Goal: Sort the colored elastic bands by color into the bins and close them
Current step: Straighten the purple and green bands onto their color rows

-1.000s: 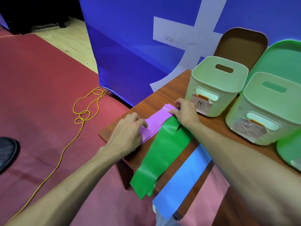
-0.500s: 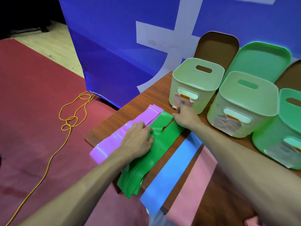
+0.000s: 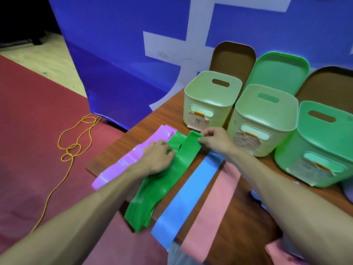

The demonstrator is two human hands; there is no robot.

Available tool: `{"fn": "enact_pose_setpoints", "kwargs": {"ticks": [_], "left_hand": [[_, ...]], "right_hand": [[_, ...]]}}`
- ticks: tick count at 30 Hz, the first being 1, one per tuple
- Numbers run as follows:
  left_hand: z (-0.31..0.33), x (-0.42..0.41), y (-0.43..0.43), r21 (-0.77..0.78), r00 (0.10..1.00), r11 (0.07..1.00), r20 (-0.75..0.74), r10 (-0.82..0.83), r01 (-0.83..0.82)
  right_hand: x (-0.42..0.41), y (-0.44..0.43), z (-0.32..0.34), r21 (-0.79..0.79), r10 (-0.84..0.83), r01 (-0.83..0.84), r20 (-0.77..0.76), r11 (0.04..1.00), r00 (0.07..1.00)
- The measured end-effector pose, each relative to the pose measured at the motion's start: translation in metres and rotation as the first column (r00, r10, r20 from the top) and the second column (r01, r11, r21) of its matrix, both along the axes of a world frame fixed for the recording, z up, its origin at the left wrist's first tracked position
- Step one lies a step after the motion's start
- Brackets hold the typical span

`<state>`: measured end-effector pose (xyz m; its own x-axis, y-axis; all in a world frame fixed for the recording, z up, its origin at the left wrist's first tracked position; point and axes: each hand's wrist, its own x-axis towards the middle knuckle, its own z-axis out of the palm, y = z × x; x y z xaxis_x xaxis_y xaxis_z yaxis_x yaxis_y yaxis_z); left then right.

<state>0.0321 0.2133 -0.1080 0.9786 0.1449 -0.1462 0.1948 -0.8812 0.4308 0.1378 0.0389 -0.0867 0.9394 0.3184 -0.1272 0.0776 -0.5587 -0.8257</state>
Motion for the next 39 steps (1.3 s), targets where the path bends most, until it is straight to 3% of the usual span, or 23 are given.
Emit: {"fn": "enact_pose_setpoints", "kwargs": {"ticks": [4,7,12,15,19,23,27,31,39], "left_hand": [[0.017,-0.01,-0.008,-0.205,0.999,0.978,-0.008,-0.044,0.041],[0.03,-0.02,-0.013,-0.599,0.993,0.796,-0.003,-0.115,0.09],[0.044,-0.05,-0.003,-0.78,0.998,0.624,-0.002,-0.068,0.041],[0.05,-0.07,0.002,-0.787,0.991,0.611,0.004,-0.13,0.083],[0.055,-0.079,0.007,-0.78,0.995,0.618,0.097,-0.033,0.097],[0.056,-0.078,0.011,-0.79,0.997,0.608,0.072,-0.025,0.072],[0.048,-0.077,0.019,-0.738,0.999,0.675,0.046,0.009,0.028],[0.055,-0.078,0.025,-0.723,0.993,0.685,0.018,-0.115,0.093],[0.066,-0.073,0.013,-0.779,0.985,0.612,0.041,-0.169,0.138]], "right_hand": [[-0.021,-0.008,0.031,0.25,0.11,-0.087,-0.079,0.964,0.991],[-0.041,-0.01,0.06,0.376,0.226,-0.169,-0.113,0.911,0.968],[-0.067,-0.003,0.096,0.489,0.353,-0.248,-0.134,0.836,0.926],[-0.079,0.006,0.106,0.492,0.388,-0.286,-0.118,0.823,0.914],[-0.088,0.019,0.118,0.455,0.314,-0.253,-0.061,0.854,0.948],[-0.086,0.022,0.12,0.437,0.25,-0.198,-0.065,0.877,0.966],[-0.078,0.019,0.102,0.291,0.143,-0.119,-0.061,0.949,0.988],[-0.075,0.018,0.084,0.137,0.09,-0.084,-0.044,0.987,0.995],[-0.085,0.014,0.126,0.405,0.237,-0.218,0.003,0.888,0.972]]}}
